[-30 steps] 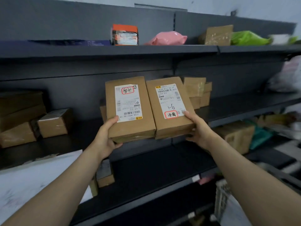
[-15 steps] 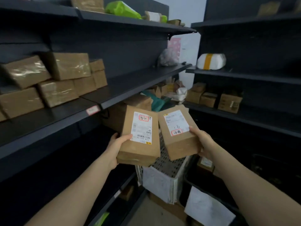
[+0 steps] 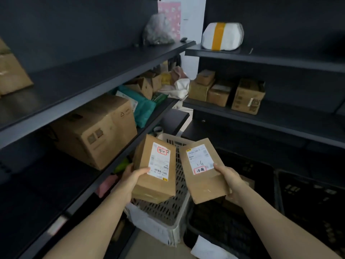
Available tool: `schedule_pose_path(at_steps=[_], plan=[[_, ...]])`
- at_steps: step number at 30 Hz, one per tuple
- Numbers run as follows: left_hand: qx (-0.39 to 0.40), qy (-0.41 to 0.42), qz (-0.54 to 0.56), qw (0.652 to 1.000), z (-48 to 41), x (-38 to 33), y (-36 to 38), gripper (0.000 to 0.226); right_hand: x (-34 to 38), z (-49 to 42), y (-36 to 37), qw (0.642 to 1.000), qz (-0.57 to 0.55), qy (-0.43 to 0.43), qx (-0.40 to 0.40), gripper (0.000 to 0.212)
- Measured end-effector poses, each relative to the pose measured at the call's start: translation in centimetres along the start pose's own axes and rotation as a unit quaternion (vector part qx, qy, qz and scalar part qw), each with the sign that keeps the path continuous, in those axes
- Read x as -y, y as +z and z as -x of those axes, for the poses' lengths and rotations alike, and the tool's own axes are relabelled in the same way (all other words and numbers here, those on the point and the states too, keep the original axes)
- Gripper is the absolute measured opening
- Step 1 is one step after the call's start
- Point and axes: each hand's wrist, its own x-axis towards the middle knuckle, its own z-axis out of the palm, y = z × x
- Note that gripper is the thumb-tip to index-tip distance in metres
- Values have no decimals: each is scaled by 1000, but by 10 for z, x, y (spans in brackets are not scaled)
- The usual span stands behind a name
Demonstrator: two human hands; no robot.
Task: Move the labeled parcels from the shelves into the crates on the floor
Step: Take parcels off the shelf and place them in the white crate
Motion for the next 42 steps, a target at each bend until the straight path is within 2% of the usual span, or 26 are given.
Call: schedule_pose_path(at_steps=[2, 6, 9, 10, 12, 16, 20, 22, 25, 28, 31, 34, 37, 40, 42], plan=[[12, -3, -27, 1000, -33, -8, 4, 71, 5, -29, 15, 1000, 13, 10, -23, 82], [20, -18, -119, 992, -128, -11, 21, 99, 17, -81, 47, 989, 88, 18, -115, 89], [21, -35, -206, 978, -193, -7, 44, 111, 22, -119, 66, 972, 147, 37, -182, 110], [19, -25, -246, 969, -201, -8, 53, 106, 23, -129, 71, 966, 158, 43, -199, 111], [17, 1, -335, 942, -215, -10, 71, 94, 25, -142, 81, 952, 185, 49, -238, 100], [42, 22, -450, 892, -252, 10, 104, 95, 21, -171, 92, 930, 231, 22, -285, 81], [47, 0, -461, 886, -297, 45, 121, 97, 19, -198, 102, 914, 262, -42, -308, 79], [45, -11, -446, 894, -321, 59, 124, 94, 21, -211, 105, 910, 266, -69, -311, 79], [37, 13, -477, 878, -354, 80, 125, 81, 23, -228, 108, 906, 272, -96, -308, 79], [77, 42, -487, 869, -373, 101, 122, 62, 24, -236, 112, 899, 294, -114, -305, 70], [121, 50, -490, 862, -371, 110, 118, 61, 22, -231, 120, 883, 336, -152, -292, 68], [141, 30, -531, 835, -366, 105, 113, 59, 14, -223, 138, 876, 347, -184, -281, 73], [121, 63, -518, 844, -368, 100, 108, 50, -3, -222, 163, 884, 347, -156, -273, 77], [91, 81, -442, 889, -371, 93, 103, 39, -29, -234, 187, 898, 325, -77, -287, 73], [91, 94, -411, 902, -368, 90, 99, 37, -45, -245, 198, 909, 281, -16, -308, 72]])
